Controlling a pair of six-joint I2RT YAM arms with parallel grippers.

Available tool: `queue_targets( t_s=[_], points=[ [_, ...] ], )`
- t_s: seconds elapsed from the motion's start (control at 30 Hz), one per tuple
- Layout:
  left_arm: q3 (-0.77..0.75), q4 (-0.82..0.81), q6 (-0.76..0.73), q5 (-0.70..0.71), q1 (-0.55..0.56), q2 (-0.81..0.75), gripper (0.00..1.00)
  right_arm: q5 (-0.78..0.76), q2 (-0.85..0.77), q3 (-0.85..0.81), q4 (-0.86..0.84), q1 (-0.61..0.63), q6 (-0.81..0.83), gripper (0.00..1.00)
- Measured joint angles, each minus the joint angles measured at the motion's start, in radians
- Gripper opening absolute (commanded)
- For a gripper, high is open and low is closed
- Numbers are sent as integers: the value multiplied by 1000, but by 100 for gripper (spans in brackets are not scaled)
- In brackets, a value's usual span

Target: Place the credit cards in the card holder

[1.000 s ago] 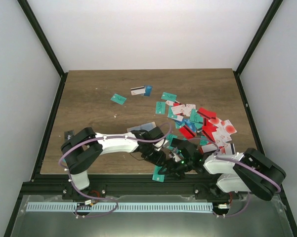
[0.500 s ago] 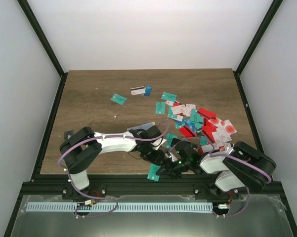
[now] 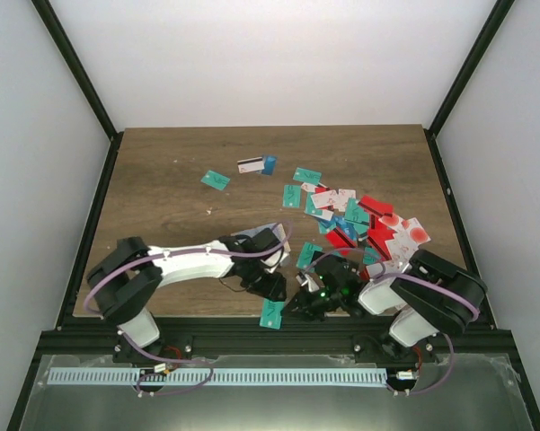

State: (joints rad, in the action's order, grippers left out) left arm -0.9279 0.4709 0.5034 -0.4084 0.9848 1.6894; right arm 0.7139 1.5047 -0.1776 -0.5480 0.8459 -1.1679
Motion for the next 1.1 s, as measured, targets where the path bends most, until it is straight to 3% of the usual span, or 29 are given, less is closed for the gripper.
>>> queue_targets(
  t_s=[0.13,0.33,0.43,0.67,0.97,1.1],
  points=[
    [9,106,-4,51,-33,-113,54,25,-6,-16,6,-1,-26,34],
    [94,149,-10,69,-47,-158,52,11,-101,-55,183,14,-22,44],
    [132,159,-7,54,-47,-153,52,-6,-101,-77,278,62,-19,45],
    [165,114,0,-26,-45,-147,50,-55,-69,-117,320,138,-27,47],
    [212,-30,24,-184,-41,-119,49,-65,-35,-100,204,153,-82,45],
    [225,-65,29,-230,-53,-108,49,-66,-24,-86,157,156,-81,39]
  ],
)
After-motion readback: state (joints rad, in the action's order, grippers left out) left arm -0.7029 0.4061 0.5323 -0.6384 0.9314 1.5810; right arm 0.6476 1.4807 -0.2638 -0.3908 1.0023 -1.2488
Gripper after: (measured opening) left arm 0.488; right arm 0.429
